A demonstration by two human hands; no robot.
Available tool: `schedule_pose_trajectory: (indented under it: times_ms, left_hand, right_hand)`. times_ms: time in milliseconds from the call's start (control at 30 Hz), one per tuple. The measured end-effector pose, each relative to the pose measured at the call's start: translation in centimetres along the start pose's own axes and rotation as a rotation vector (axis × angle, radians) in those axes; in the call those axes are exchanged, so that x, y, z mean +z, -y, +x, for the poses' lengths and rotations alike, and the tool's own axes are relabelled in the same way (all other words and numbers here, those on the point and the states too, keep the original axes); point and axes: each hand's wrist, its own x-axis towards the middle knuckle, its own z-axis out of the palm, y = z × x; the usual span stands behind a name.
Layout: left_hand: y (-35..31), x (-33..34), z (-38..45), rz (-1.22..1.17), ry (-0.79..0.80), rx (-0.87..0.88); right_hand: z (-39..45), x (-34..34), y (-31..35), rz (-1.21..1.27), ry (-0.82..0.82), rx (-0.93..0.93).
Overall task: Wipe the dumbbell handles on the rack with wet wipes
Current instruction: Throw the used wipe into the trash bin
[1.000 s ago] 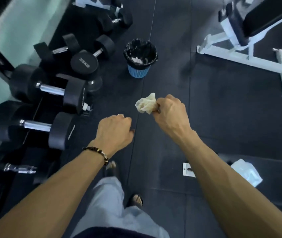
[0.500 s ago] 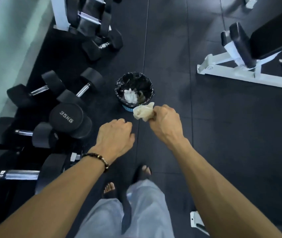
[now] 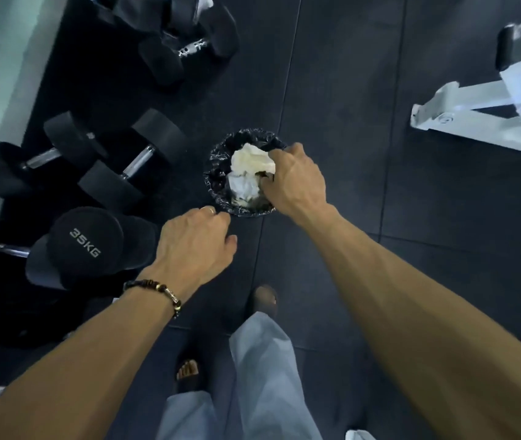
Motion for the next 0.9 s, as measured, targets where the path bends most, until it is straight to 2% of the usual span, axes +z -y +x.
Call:
schedule_pose_trajectory:
  times_ms: [167, 433, 633, 900]
  left_hand:
    - [-0.1, -1.4, 0.9, 0.051, 0.002, 0.055]
    - [-1.2, -4.5, -2.1, 0.127, -0.024, 0.283]
    - [-4.1, -5.7, -6.6, 0.148, 0.007, 0.546]
    - [-14.2, -2.5, -15.2, 0.270, 0.048, 0.991]
  right_hand:
    - [-2.5, -1.5, -0.6, -0.030, -0.002, -0.018]
    - [-11.1, -5.8, 0.0, -0.049, -0.114, 0.057]
    - [-21.4, -7.7, -0.3, 0.064, -0.298, 0.228]
    - [-38.9, -6.2, -4.1, 0.147, -0.487, 0.626]
